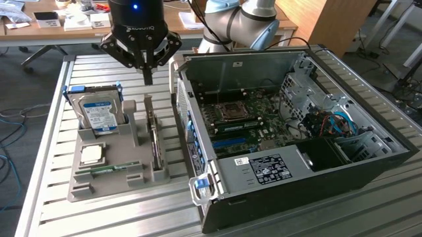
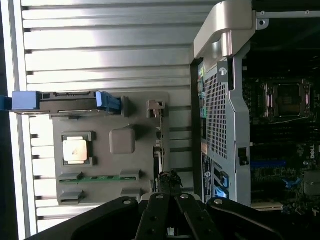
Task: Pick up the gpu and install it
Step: 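Reach for the gpu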
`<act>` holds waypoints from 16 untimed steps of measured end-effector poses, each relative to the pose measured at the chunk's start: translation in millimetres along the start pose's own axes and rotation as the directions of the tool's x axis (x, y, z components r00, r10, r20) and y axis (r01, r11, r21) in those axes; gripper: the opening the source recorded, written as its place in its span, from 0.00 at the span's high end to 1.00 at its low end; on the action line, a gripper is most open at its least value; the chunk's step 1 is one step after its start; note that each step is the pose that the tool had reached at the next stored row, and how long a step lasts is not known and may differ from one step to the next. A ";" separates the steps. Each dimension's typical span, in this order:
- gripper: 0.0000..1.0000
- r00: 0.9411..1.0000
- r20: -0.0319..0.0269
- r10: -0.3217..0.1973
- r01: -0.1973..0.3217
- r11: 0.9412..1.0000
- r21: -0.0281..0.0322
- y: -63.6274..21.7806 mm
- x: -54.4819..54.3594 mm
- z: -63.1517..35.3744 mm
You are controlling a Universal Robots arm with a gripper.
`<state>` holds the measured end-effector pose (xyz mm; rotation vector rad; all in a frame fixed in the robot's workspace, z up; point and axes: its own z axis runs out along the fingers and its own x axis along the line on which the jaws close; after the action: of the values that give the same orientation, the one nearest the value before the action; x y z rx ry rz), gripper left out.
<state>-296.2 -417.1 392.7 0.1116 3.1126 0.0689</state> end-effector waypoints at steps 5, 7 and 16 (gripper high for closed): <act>0.89 1.000 0.000 0.000 0.000 1.000 0.000 -2.9 0.5 0.0; 0.89 1.000 0.000 0.000 0.000 1.000 0.000 -4.2 0.7 0.0; 0.89 1.000 0.000 0.000 0.000 1.000 0.000 -9.7 1.4 -0.2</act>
<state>-298.3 -426.7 392.4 0.1115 3.1125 0.0690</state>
